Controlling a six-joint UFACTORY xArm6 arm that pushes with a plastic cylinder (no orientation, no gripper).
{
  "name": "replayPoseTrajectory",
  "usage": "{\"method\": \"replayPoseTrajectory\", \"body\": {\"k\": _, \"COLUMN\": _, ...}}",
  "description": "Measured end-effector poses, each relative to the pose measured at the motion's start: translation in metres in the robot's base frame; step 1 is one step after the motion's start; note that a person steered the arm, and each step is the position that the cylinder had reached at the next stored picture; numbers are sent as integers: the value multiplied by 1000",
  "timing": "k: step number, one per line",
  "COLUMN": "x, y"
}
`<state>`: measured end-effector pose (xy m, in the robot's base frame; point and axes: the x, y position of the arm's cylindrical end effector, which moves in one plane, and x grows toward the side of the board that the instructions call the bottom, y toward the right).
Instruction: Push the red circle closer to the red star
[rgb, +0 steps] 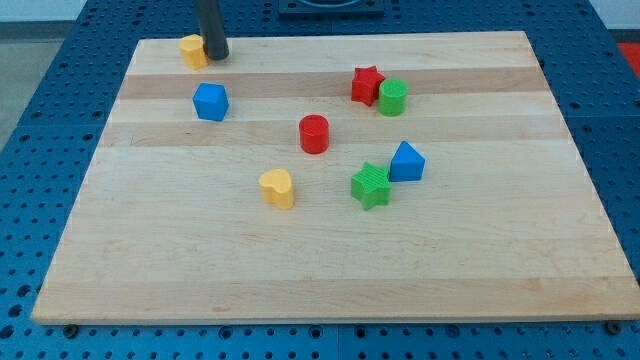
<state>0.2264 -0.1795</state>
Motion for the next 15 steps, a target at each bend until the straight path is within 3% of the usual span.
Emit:
{"method": "replayPoseTrajectory", "body": {"k": 3, "x": 0, "y": -8}}
{"method": "replayPoseTrajectory", "body": {"k": 4, "x": 5, "y": 20}}
{"method": "replayPoseTrajectory", "body": {"k": 8, "x": 185, "y": 61}}
{"method": "replayPoseTrajectory", "body": {"k": 9, "x": 212, "y": 90}}
{"method": "replayPoseTrajectory", "body": {"k": 11, "x": 204, "y": 149}}
{"method": "replayPoseTrajectory", "body": {"k": 15, "x": 124, "y": 169}}
